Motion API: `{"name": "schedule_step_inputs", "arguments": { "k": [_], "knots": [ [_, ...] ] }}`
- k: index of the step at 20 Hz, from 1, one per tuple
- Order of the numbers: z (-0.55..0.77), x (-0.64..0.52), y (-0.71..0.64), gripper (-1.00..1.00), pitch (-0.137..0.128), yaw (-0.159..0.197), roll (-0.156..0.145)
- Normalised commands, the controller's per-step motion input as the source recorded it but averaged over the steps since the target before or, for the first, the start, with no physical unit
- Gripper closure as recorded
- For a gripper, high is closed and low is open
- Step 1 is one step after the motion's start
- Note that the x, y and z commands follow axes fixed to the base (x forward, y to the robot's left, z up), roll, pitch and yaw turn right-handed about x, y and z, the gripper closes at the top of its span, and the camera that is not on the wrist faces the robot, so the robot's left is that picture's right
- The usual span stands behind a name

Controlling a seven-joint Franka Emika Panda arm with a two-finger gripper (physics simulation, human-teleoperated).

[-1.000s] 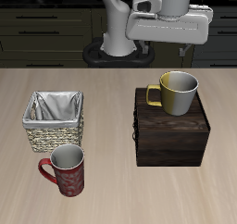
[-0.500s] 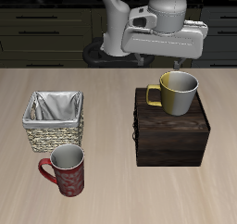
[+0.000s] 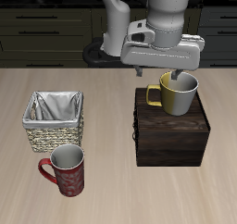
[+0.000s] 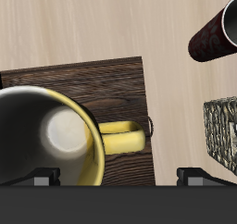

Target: Place the white and yellow mug in the basket

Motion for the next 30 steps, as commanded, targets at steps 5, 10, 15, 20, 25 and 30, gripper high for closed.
{"name": "schedule_step_inputs", "arguments": {
  "k": [5,10,15,20,25,30],
  "knots": [
    [-0.27,-0.02,-0.02,1.00,0.032,0.010,0.026],
    [-0.17,-0.07,0.08,1.00,0.029,-0.010,0.051],
    [0.01,-0.05,0.06,1.00,0.003,-0.037,0.033],
    [0.03,-0.05,0.16,1.00,-0.010,-0.011,0.040],
    [0.12,-0.08,-0.07,1.00,-0.014,0.011,0.006],
    [0.26,-0.25,-0.19,1.00,-0.018,0.043,0.012]
  ]
}}
